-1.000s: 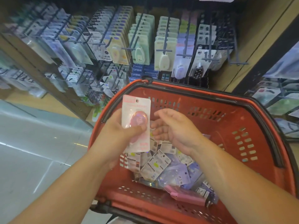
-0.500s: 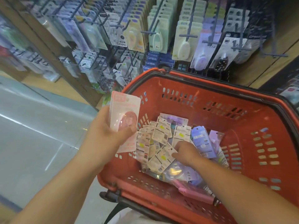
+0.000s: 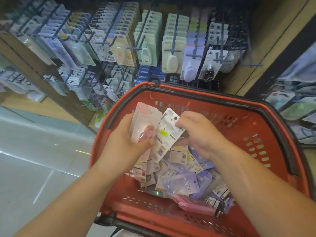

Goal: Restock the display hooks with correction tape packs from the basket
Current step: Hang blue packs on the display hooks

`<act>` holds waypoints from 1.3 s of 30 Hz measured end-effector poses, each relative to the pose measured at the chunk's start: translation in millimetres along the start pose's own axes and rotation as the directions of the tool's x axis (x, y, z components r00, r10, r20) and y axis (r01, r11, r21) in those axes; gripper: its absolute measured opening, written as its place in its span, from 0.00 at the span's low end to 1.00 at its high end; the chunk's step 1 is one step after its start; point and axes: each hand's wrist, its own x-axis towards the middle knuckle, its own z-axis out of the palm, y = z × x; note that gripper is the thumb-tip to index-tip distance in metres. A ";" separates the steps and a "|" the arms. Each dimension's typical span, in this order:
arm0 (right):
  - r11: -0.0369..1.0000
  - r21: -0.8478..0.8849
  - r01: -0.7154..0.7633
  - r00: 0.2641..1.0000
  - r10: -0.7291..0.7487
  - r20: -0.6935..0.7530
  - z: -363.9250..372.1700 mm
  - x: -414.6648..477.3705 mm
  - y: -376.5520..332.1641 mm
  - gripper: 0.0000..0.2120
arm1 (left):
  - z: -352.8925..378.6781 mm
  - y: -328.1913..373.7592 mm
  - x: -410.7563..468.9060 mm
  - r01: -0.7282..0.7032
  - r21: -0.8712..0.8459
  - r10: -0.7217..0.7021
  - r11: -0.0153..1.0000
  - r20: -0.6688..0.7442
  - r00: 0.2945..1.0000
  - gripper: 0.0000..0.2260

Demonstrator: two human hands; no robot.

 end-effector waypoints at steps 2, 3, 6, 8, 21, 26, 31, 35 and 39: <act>0.995 0.096 0.000 1.000 -0.003 0.024 1.6 -9.4 -3.5 0.09 | 7.8 5.0 3.4 -0.023 0.023 0.021 0.999 0.044 0.999 0.21; 0.989 0.150 -0.009 0.999 0.002 0.046 0.8 -12.6 -2.7 0.09 | 10.2 7.0 4.9 -0.025 0.023 0.024 0.999 0.062 0.998 0.21; 0.949 0.311 -0.043 0.997 0.019 0.079 -6.9 -15.7 2.2 0.18 | 14.1 13.3 7.2 -0.002 -0.054 0.007 0.999 0.096 0.995 0.22; 0.936 0.352 -0.004 0.998 -0.019 0.061 -11.1 -16.3 5.7 0.10 | 16.1 16.7 7.3 0.031 -0.143 -0.014 0.989 0.115 0.993 0.21; 0.996 0.078 0.047 0.993 -0.055 0.106 -1.2 -22.5 18.1 0.09 | 18.2 19.8 2.0 0.063 -0.384 0.016 0.921 0.198 0.980 0.28; 0.986 0.165 0.019 0.989 -0.043 0.143 5.0 -13.0 18.0 0.14 | 11.1 7.2 4.9 0.111 -0.384 -0.055 0.917 0.155 0.986 0.35; 0.944 -0.321 -0.082 0.996 0.084 -0.006 -38.4 31.5 68.0 0.10 | -1.5 -7.6 5.5 0.162 -0.321 -0.147 0.933 0.072 0.987 0.30; 0.425 -0.883 -0.200 0.919 0.394 -0.019 -67.1 52.8 134.1 0.23 | -5.8 -19.0 2.0 0.218 -0.286 -0.207 0.933 0.069 0.976 0.30; 0.120 -0.985 -0.125 0.879 0.474 -0.054 -66.1 52.6 175.4 0.23 | -6.3 -25.0 -0.4 0.248 -0.280 -0.240 0.927 0.063 0.969 0.29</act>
